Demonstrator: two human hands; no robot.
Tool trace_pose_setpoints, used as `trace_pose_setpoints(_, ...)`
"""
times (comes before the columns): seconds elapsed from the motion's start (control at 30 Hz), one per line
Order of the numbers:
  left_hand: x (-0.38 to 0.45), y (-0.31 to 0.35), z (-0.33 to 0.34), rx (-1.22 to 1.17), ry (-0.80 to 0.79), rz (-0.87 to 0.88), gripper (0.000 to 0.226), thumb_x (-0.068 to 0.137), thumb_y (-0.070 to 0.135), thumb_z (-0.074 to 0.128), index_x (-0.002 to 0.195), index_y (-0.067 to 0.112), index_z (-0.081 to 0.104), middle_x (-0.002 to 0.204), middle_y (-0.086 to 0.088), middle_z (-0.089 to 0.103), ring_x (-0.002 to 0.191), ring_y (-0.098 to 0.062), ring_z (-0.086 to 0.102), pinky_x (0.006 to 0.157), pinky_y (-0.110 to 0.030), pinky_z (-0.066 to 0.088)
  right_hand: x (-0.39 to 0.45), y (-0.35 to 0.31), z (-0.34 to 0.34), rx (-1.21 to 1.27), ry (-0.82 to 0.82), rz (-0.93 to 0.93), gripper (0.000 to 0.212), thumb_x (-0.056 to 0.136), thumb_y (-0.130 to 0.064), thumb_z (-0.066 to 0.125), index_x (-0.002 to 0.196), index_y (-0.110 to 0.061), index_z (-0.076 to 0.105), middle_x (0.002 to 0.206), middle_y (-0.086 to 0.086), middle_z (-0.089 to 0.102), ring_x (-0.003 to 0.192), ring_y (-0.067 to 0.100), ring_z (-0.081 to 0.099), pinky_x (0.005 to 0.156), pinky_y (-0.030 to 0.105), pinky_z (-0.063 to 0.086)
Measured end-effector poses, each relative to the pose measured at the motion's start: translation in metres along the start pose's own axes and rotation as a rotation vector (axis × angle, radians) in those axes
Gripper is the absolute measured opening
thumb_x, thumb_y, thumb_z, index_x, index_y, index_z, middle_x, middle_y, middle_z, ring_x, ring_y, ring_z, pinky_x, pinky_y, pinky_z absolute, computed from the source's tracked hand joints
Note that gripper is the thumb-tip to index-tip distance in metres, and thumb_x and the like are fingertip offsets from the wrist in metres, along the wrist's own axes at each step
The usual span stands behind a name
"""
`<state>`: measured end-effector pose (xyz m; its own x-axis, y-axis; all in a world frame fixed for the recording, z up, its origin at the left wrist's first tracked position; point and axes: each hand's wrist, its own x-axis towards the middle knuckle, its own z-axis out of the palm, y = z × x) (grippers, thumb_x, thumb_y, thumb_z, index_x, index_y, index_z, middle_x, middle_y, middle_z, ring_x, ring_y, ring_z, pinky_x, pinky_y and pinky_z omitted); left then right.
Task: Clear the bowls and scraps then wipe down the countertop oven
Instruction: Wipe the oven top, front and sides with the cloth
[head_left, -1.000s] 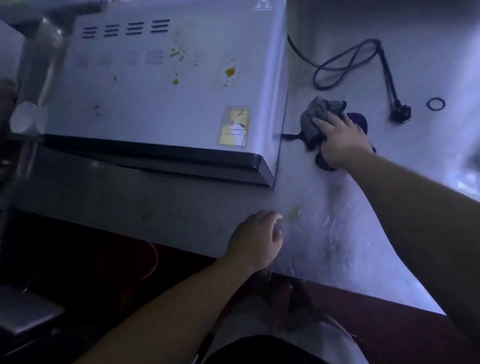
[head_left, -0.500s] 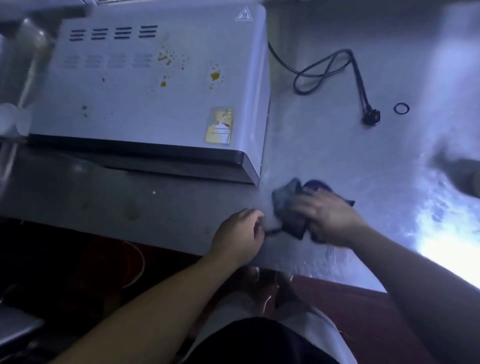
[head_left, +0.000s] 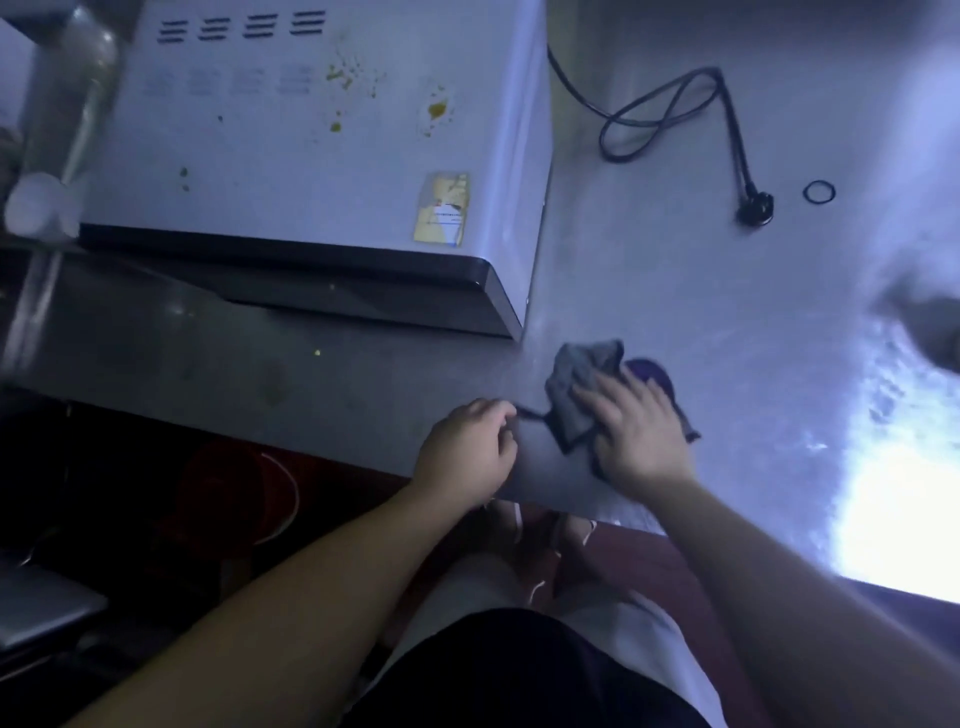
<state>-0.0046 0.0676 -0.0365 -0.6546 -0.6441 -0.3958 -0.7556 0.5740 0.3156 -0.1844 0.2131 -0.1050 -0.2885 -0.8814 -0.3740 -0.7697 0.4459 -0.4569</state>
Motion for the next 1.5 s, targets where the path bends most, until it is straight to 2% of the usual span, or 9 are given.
trace_pose_setpoints(0.23, 0.002, 0.000, -0.011, 0.058, 0.004, 0.013, 0.027, 0.089, 0.029, 0.054, 0.115, 0.030, 0.061, 0.113, 0.010, 0.067, 0.103, -0.019, 0.063, 0.084, -0.036, 0.052, -0.061, 0.038, 0.010, -0.153, -0.065, -0.146, 0.058, 0.084, -0.027, 0.043, 0.137, -0.027, 0.065, 0.142, 0.003, 0.063, 0.136, 0.032, 0.054, 0.115, 0.047, 0.030)
trace_pose_setpoints(0.47, -0.010, -0.020, -0.017, 0.052, -0.004, 0.004, 0.026, 0.090, 0.028, 0.054, 0.115, 0.027, 0.061, 0.114, 0.008, 0.066, 0.104, -0.020, 0.062, 0.084, -0.035, 0.050, 0.008, 0.026, -0.026, 0.182, 0.243, 0.519, 0.070, 0.092, -0.015, 0.044, 0.158, -0.032, 0.032, 0.171, 0.000, 0.019, 0.157, 0.033, 0.009, 0.126, 0.051, 0.007)
trace_pose_setpoints(0.57, -0.016, -0.037, -0.022, 0.027, -0.007, 0.010, 0.028, 0.090, 0.028, 0.054, 0.117, 0.027, 0.061, 0.115, 0.008, 0.066, 0.105, -0.019, 0.062, 0.086, -0.035, 0.050, 0.031, -0.009, -0.022, 0.291, 0.264, 0.648, 0.074, 0.092, -0.012, 0.043, 0.161, -0.031, 0.023, 0.172, -0.001, 0.009, 0.158, 0.031, 0.000, 0.127, 0.051, 0.000)
trace_pose_setpoints(0.73, -0.019, -0.080, -0.032, 0.021, 0.026, 0.019, 0.028, 0.090, 0.028, 0.055, 0.117, 0.027, 0.062, 0.114, 0.009, 0.068, 0.104, -0.018, 0.063, 0.086, -0.035, 0.052, 0.022, -0.074, 0.024, 0.244, 0.221, 0.492, 0.077, 0.082, -0.026, 0.030, 0.159, -0.031, 0.033, 0.170, 0.001, 0.022, 0.157, 0.034, 0.010, 0.125, 0.051, 0.005)
trace_pose_setpoints(0.87, -0.017, -0.120, -0.042, 0.028, 0.012, 0.066, 0.028, 0.092, 0.028, 0.054, 0.119, 0.028, 0.061, 0.115, 0.009, 0.067, 0.105, -0.016, 0.063, 0.087, -0.033, 0.052, -0.001, -0.126, 0.075, 0.096, 0.121, 0.255, 0.069, 0.086, -0.026, 0.040, 0.155, -0.029, 0.042, 0.163, 0.004, 0.037, 0.154, 0.034, 0.022, 0.123, 0.054, 0.016)
trace_pose_setpoints(1.0, -0.015, -0.155, -0.052, 0.031, -0.001, 0.143, 0.029, 0.092, 0.028, 0.054, 0.120, 0.027, 0.061, 0.116, 0.009, 0.067, 0.104, -0.017, 0.063, 0.086, -0.034, 0.052, -0.013, -0.114, 0.080, -0.039, 0.026, 0.055, 0.064, 0.090, -0.034, 0.032, 0.152, -0.030, 0.049, 0.159, 0.002, 0.045, 0.152, 0.032, 0.031, 0.123, 0.052, 0.023)
trace_pose_setpoints(1.17, -0.010, -0.189, -0.068, 0.034, 0.018, 0.215, 0.028, 0.090, 0.029, 0.054, 0.117, 0.028, 0.061, 0.114, 0.007, 0.067, 0.103, -0.021, 0.064, 0.085, -0.037, 0.053, 0.005, -0.100, 0.055, 0.179, 0.338, 0.686, 0.074, 0.083, -0.029, 0.030, 0.156, -0.024, 0.038, 0.167, 0.004, 0.029, 0.152, 0.041, 0.022, 0.123, 0.053, 0.019)
trace_pose_setpoints(1.27, -0.012, -0.209, -0.080, 0.020, 0.028, 0.228, 0.029, 0.090, 0.028, 0.055, 0.118, 0.027, 0.061, 0.113, 0.008, 0.067, 0.103, -0.019, 0.063, 0.085, -0.037, 0.053, 0.033, -0.134, 0.053, 0.320, 0.355, 0.910, 0.074, 0.091, -0.016, 0.038, 0.162, -0.027, 0.022, 0.172, -0.001, 0.011, 0.156, 0.038, 0.008, 0.125, 0.053, 0.009)
trace_pose_setpoints(1.5, -0.021, -0.254, -0.091, 0.021, 0.038, 0.176, 0.030, 0.091, 0.027, 0.056, 0.121, 0.027, 0.062, 0.114, 0.008, 0.067, 0.102, -0.017, 0.064, 0.082, -0.032, 0.053, 0.080, -0.263, 0.099, 0.227, 0.146, 0.493, 0.081, 0.091, -0.022, 0.053, 0.162, -0.036, 0.017, 0.172, -0.004, 0.007, 0.158, 0.030, -0.004, 0.126, 0.050, 0.001)
